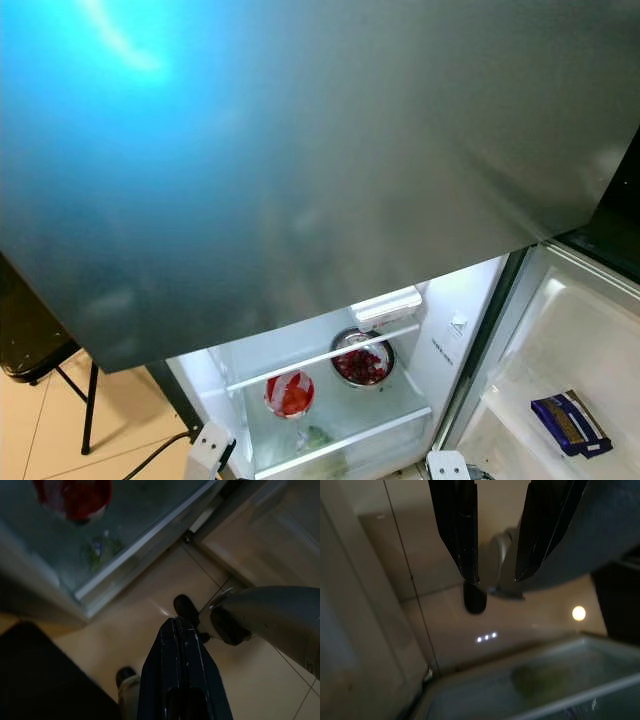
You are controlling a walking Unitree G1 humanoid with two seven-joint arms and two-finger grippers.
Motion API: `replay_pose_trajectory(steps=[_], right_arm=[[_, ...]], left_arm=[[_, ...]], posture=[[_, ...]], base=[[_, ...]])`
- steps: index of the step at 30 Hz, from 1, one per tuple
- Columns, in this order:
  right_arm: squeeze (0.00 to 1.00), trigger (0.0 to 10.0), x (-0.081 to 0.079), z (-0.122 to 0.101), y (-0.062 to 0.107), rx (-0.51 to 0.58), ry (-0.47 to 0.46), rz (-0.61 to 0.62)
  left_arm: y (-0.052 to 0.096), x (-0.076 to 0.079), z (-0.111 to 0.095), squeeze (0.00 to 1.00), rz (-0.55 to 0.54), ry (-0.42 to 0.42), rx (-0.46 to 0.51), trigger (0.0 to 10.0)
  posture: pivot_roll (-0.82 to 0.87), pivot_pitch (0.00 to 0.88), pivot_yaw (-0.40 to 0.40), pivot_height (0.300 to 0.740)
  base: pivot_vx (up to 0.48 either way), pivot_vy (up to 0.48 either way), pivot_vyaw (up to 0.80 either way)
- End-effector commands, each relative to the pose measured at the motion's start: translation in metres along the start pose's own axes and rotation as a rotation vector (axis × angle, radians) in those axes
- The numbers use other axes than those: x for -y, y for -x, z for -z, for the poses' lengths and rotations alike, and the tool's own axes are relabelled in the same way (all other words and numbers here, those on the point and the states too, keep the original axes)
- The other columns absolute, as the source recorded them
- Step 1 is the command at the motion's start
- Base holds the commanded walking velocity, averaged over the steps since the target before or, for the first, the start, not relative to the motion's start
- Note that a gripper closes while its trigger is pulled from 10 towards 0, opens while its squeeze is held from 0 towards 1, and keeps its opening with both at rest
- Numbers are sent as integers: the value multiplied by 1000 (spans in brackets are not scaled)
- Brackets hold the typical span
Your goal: Restocking fridge
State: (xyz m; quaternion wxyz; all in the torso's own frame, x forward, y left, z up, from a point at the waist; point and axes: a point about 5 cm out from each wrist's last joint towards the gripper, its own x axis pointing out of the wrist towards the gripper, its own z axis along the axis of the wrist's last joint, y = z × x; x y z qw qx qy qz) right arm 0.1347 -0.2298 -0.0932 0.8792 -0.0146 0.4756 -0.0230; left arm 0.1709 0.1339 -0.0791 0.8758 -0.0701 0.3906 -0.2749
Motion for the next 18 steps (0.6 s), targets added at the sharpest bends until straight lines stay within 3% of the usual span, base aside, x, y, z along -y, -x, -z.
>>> replay_pose_trajectory(steps=[1, 14, 18], right_arm=[[0, 10000, 0, 10, 2, -42, -8, 6], [0, 10000, -1, 25, 6, -88, -1, 8], [0, 10000, 0, 29, 7, -103, 3, 9]], left_arm=[[9, -12, 6, 0, -57, 34, -16, 10000], [22, -21, 29, 0, -130, 105, -82, 10000], [30, -24, 41, 0, -176, 172, -109, 10000]], posture=[[-64, 0, 31, 740], [-74, 0, 36, 740], [-76, 0, 36, 740]], base=[[-337, 0, 0], [-350, 0, 0], [-357, 0, 0]])
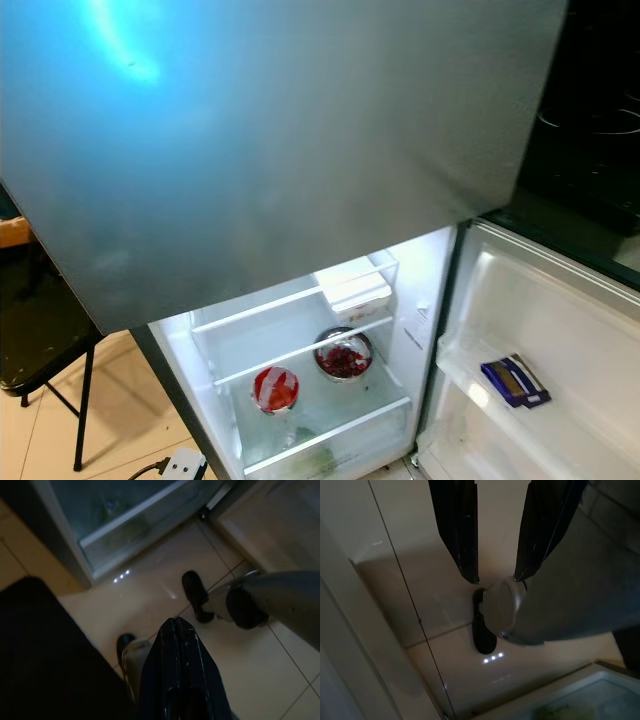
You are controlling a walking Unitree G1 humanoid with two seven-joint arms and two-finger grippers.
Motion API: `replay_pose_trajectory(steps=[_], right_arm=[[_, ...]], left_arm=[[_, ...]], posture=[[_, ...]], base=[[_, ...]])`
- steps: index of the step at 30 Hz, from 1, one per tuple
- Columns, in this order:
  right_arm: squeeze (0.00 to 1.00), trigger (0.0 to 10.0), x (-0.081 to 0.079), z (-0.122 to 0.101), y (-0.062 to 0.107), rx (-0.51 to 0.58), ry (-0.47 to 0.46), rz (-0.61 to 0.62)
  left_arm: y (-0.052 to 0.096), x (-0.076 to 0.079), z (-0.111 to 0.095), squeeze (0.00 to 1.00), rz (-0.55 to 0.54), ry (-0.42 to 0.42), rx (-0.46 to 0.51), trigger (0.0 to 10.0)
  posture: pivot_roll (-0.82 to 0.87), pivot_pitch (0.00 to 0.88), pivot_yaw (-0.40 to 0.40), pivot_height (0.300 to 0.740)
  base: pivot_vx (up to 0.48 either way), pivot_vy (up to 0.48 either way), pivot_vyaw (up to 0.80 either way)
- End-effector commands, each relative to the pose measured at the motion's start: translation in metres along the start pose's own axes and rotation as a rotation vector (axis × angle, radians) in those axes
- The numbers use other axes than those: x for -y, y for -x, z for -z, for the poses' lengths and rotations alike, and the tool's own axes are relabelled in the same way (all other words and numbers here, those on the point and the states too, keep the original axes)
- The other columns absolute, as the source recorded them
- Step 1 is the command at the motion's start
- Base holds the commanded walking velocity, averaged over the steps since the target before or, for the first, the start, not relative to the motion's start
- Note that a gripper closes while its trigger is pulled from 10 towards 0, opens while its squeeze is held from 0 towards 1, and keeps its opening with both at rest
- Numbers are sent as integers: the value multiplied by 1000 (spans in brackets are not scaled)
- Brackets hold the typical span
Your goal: Restocking fridge
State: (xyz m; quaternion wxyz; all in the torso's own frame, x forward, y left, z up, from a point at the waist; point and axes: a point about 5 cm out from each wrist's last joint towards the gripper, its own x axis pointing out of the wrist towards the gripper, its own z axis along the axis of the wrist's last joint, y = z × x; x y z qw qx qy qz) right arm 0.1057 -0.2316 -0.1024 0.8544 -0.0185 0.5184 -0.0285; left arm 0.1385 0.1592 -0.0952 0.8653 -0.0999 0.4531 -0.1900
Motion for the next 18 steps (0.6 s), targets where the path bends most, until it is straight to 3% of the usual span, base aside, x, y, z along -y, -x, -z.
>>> replay_pose_trajectory(steps=[1, 18], right_arm=[[0, 10000, -3, 0, 0, -6, 1, -6], [0, 10000, -1, -3, -1, 8, 14, -5]], left_arm=[[8, -14, 6, 0, -58, 32, -21, 10000], [14, -18, 18, 0, -102, 86, -51, 10000]], posture=[[-74, 0, 33, 740], [-72, 0, 27, 740]], base=[[-368, 0, 0], [-390, 0, 0]])
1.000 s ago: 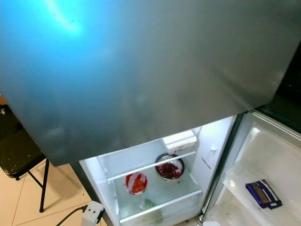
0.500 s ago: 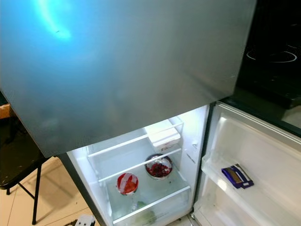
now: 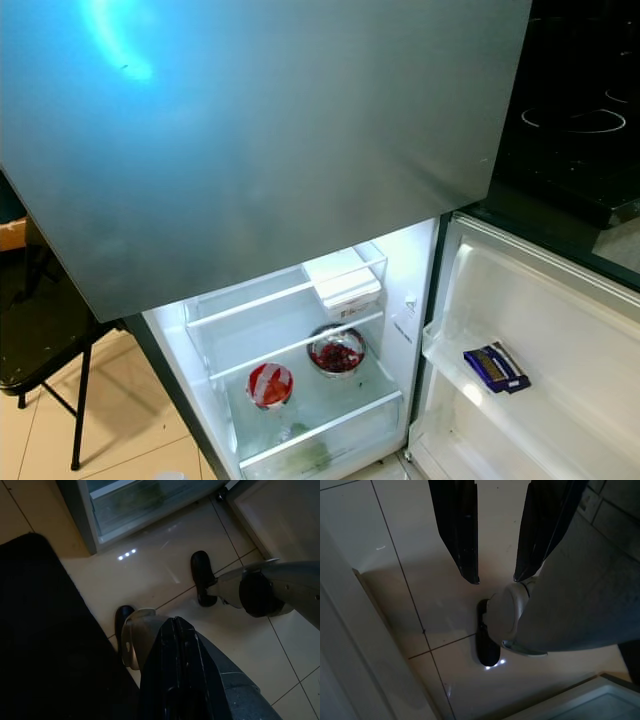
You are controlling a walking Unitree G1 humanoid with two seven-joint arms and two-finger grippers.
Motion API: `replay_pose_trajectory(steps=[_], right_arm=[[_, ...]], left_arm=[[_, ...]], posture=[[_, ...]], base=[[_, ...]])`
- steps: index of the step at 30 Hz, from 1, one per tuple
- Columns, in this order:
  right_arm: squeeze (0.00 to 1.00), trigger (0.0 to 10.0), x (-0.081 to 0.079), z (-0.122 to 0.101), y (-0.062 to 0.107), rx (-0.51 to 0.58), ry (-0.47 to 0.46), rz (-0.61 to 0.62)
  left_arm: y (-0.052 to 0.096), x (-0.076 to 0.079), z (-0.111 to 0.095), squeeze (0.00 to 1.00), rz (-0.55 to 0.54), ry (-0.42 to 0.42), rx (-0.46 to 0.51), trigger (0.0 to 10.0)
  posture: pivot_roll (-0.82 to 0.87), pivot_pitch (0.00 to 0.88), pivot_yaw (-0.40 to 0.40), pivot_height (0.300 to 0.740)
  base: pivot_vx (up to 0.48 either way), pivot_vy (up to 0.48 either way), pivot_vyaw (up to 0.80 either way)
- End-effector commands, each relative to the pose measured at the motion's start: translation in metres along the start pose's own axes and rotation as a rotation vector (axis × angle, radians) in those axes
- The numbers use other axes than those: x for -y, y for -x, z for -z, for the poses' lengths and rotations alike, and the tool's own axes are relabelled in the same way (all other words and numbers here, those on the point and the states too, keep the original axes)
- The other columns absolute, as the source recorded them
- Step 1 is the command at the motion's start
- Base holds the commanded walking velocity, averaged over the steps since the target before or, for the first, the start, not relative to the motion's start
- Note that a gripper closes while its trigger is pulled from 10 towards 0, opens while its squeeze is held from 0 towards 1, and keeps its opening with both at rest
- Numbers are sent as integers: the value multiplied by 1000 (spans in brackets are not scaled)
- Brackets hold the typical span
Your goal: Restocking fridge
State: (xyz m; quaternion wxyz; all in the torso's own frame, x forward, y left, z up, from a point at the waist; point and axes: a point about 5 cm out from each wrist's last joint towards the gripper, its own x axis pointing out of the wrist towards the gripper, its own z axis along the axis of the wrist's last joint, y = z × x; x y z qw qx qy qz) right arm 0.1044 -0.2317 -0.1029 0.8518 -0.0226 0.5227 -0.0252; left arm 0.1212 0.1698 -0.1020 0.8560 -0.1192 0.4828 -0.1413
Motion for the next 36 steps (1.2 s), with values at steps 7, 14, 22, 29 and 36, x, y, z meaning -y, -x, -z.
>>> replay_pose_trajectory(steps=[7, 14, 22, 29, 36], right_arm=[[0, 10000, 0, -4, -1, 14, 8, -3], [0, 10000, 1, -2, 0, 9, 9, -1], [0, 10000, 4, -2, 0, 10, 11, 1], [0, 10000, 7, -3, 1, 10, 14, 7], [0, 10000, 8, -2, 1, 10, 9, 9]], left_arm=[[4, -9, -2, 0, -32, -2, 2, 10000], [4, -9, -2, 0, -33, -4, 0, 10000], [3, -8, -4, 0, -28, -8, 4, 10000], [2, -7, -7, 0, -23, -14, 8, 10000], [0, -6, -9, 0, -19, -16, 14, 10000]], posture=[[-74, 0, 25, 740], [-76, 0, 24, 740], [-79, 0, 23, 740], [-86, 0, 24, 740], [-88, 0, 24, 740]], base=[[-480, 0, 0], [-480, 0, 0], [-480, 0, 0], [-480, 0, 0], [-441, 0, 0]])
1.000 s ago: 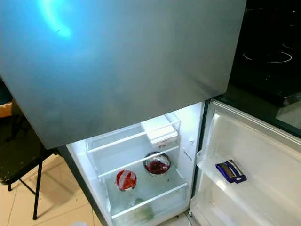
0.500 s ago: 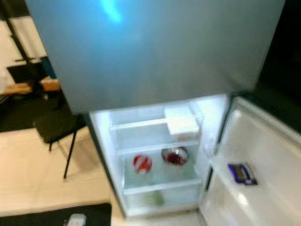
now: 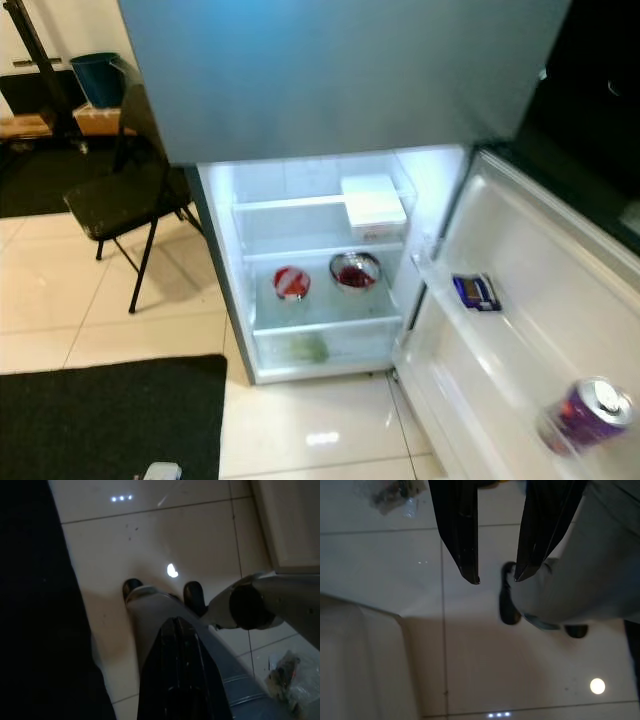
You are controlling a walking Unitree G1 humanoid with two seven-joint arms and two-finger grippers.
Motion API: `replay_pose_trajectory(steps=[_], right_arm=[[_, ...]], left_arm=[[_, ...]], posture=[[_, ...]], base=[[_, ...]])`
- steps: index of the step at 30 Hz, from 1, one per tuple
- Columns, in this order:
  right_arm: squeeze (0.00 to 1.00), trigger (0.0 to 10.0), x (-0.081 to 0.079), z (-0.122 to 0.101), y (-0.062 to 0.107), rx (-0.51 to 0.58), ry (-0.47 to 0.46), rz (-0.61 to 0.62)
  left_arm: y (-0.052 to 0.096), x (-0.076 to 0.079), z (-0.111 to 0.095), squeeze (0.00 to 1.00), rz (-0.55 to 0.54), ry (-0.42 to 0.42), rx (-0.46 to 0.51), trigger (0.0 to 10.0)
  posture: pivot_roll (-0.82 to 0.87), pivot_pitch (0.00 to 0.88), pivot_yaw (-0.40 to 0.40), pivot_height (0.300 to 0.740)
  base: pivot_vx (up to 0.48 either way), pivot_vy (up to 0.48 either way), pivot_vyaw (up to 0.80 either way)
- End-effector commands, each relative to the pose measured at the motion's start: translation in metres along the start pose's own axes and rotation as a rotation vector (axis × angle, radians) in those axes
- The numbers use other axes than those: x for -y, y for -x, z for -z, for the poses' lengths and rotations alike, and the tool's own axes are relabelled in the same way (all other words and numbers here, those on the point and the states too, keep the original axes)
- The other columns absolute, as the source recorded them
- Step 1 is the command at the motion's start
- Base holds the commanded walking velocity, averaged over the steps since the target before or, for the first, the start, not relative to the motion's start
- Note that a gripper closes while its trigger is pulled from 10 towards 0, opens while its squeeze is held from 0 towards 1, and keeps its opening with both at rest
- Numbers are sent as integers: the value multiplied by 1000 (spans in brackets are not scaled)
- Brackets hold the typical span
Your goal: Restocking fridge
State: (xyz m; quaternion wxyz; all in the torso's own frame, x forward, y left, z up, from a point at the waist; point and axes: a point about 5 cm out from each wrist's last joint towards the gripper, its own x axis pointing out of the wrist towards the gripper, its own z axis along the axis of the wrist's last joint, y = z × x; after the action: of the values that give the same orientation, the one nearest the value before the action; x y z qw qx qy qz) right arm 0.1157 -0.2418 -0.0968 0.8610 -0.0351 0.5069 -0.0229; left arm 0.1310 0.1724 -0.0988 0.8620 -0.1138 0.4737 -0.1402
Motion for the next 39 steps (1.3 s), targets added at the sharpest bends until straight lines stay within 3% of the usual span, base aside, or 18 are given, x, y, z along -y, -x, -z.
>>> replay_pose_trajectory(steps=[1, 27, 39], right_arm=[[0, 10000, -2, 11, 2, -28, -14, 0], [0, 10000, -1, 16, 3, -78, -12, 10], [0, 10000, 6, 4, 1, -39, -48, 59]], left_arm=[[2, -3, 2, 0, -13, -4, -7, 10000], [2, -5, 1, 0, -51, -40, -21, 10000], [1, -6, -5, 0, -38, -79, 0, 10000]], posture=[[-88, 0, 24, 740], [-87, 0, 19, 740], [-83, 0, 21, 740]], base=[[-326, 0, 0], [0, 0, -738], [0, 0, -800]])
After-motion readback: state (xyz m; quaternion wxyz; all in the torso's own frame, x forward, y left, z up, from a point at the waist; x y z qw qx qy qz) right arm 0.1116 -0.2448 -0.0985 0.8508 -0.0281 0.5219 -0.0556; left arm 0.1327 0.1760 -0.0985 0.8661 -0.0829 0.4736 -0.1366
